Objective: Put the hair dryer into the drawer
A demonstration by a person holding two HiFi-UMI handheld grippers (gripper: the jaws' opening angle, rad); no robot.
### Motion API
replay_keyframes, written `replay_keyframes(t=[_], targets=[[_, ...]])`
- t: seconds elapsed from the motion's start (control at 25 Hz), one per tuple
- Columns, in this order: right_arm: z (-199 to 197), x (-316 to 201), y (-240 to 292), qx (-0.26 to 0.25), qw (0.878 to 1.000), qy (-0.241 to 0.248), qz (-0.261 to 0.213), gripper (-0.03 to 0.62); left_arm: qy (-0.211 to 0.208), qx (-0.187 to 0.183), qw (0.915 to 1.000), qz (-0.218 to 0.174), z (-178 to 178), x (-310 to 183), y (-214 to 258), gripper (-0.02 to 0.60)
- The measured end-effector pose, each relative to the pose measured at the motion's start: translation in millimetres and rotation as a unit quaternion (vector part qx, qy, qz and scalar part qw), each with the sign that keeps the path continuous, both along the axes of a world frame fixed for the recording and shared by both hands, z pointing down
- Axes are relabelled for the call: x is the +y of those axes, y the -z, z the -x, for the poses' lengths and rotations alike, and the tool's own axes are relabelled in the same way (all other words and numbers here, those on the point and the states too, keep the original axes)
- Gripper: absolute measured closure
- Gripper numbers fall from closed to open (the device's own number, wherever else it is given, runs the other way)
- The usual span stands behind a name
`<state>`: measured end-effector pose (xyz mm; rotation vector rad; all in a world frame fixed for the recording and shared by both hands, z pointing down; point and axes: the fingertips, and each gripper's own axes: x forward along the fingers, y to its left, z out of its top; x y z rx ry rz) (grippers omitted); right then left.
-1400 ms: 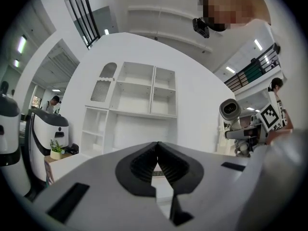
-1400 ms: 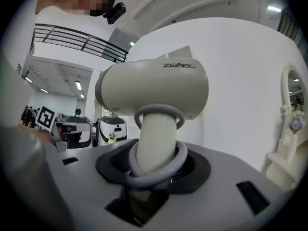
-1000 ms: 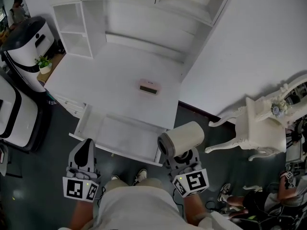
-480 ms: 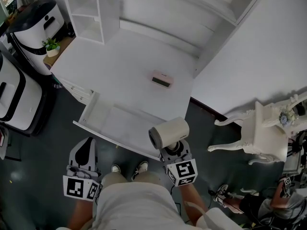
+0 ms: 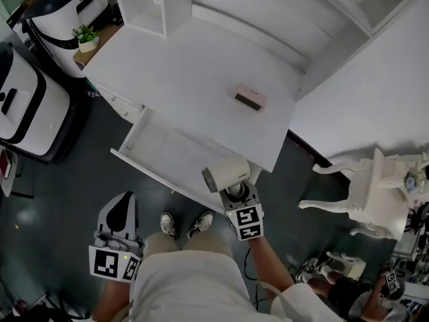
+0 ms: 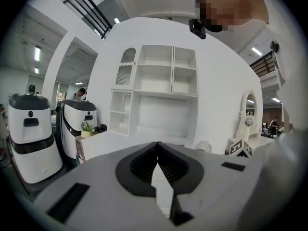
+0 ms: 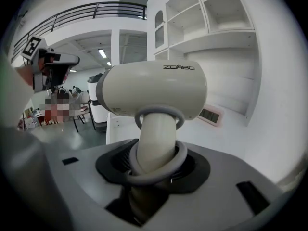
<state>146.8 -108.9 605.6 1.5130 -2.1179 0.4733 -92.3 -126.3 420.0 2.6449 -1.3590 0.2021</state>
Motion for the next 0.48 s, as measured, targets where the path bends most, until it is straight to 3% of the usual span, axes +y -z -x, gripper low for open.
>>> replay_keyframes(t=[0.48], targets=[[12.9, -23.3, -97.1, 0.050, 0.992, 0.078, 0.087, 0.398, 0.049, -0.019, 0.9985, 0.018, 11.1, 7.1, -11.0, 0.565]])
